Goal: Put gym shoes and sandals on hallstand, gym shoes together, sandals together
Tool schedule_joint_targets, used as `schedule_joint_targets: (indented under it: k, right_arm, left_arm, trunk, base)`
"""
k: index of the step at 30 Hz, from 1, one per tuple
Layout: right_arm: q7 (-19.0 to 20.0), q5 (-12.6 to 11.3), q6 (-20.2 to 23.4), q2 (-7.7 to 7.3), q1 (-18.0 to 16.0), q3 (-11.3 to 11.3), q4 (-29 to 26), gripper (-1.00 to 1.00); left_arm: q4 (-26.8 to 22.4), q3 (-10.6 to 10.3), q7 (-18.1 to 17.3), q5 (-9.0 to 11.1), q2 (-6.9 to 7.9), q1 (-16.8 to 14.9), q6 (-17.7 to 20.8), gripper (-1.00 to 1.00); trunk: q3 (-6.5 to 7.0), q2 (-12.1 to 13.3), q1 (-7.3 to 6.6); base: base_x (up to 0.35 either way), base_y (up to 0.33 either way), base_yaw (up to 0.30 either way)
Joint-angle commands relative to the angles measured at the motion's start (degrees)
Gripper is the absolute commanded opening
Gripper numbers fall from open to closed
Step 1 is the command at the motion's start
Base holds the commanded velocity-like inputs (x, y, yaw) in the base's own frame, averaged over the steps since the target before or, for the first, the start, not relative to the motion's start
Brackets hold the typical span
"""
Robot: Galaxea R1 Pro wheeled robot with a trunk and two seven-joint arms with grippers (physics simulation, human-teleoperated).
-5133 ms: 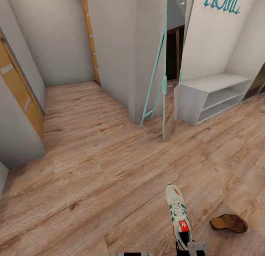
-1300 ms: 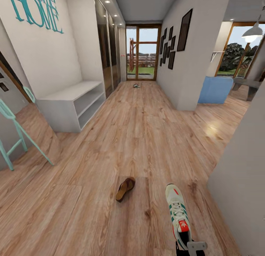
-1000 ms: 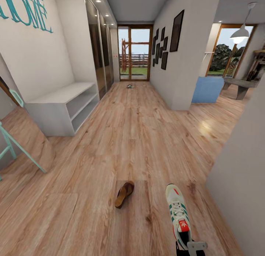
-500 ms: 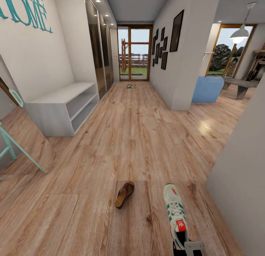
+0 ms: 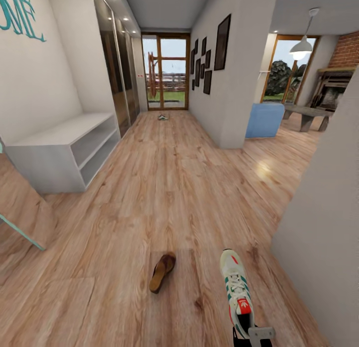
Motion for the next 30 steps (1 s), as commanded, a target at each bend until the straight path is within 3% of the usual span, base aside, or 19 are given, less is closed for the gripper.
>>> schedule_joint_targets:
  k: [1, 9, 20, 30]
  right_arm:
    - [-0.2, -0.6, -0.2, -0.04, 0.0, 0.5, 0.0, -1.00]
    - [-0.3, -0.5, -0.2, -0.04, -0.1, 0.5, 0.0, -1.00]
    - [-0.3, -0.5, -0.2, -0.08, -0.1, 0.5, 0.0, -1.00]
    - [-0.3, -0.5, -0.2, -0.08, -0.1, 0.5, 0.1, -1.00]
  left_arm:
    - [0.0, 0.2, -0.4, 0.2, -0.09, 0.0, 0.0, 1.00]
    - [0.0, 0.2, -0.4, 0.2, -0.10, 0.0, 0.0, 1.00]
    - [0.0, 0.0, -0.4, 0.2, -0.12, 0.0, -0.1, 1.00]
    - [0.0, 0.0, -0.5, 0.2, -0.12, 0.0, 0.0, 1.00]
  trunk:
    - [-0.04, 0.0, 0.02]
    - [-0.04, 0.0, 0.02]
    - [-0.04, 0.0, 0.02]
    - [0.00, 0.0, 0.02]
  base:
    - [0.240, 0.216, -0.297]
    - [0.268, 0.223, -0.266]
    - [0.313, 0.091, -0.046]
    - [0.055, 0.044, -0.259]
